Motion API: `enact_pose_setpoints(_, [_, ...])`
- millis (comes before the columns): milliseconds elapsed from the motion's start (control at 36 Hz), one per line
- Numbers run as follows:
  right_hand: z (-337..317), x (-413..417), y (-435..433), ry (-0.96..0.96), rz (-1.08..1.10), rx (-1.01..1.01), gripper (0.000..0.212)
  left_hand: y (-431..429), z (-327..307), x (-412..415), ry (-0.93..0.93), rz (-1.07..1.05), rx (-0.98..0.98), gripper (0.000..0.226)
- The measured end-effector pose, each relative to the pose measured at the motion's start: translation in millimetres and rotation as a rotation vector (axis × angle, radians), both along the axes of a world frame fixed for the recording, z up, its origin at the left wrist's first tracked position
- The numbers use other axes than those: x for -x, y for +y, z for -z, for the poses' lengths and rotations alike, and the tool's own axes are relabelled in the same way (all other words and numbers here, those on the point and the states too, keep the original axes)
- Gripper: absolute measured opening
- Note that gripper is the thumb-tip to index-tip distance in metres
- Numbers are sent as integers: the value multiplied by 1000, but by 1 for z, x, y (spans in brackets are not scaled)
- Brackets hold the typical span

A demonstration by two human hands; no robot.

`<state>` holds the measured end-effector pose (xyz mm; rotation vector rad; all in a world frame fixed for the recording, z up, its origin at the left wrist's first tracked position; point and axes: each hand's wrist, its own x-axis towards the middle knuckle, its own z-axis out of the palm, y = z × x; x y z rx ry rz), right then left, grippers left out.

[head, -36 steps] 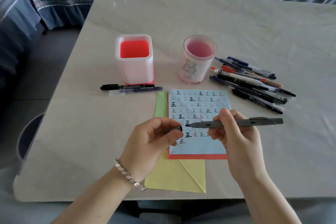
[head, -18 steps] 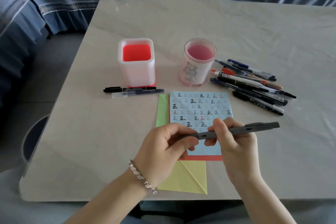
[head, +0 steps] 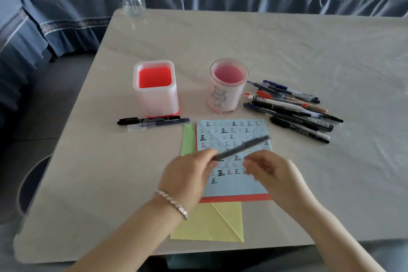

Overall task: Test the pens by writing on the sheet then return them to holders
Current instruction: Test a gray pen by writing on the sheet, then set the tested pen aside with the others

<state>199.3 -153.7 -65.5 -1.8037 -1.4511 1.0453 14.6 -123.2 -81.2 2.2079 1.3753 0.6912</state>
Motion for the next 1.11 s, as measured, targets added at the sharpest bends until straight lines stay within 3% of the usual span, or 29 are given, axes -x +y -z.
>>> enact_pose_setpoints(167, [11,-54,27,-503,190,-140,23,30,36,56,76,-356,-208,29])
enact_pose_setpoints(306, [19,-79,48,-711,162,-74,31,45,48,84,224,-453,-258,11])
enact_pose_setpoints(361, [24,-83,52,-755,149,-25,33,49,51,89,297,-488,-254,20])
enact_pose_setpoints(472, [30,-87,56,-792,136,10,34,57,53,93,345,-484,-291,26])
enact_pose_setpoints(583, [26,-91,61,-774,129,59,32,56,45,77,281,-438,-269,25])
enact_pose_setpoints(639, [24,-92,62,-781,101,68,26,49,37,63,231,-349,-274,18])
enact_pose_setpoints(750, [23,-84,55,-826,42,83,23,32,21,35,107,-112,-229,31])
enact_pose_setpoints(861, [5,-58,44,-741,14,-93,17,14,10,8,-13,7,-217,29])
enact_pose_setpoints(944, [-10,-31,32,-670,-139,-273,13,4,-1,-7,-46,78,-216,35])
enact_pose_setpoints(1111, [-25,2,9,-583,-431,-536,24,-3,-7,-20,125,133,-248,23])
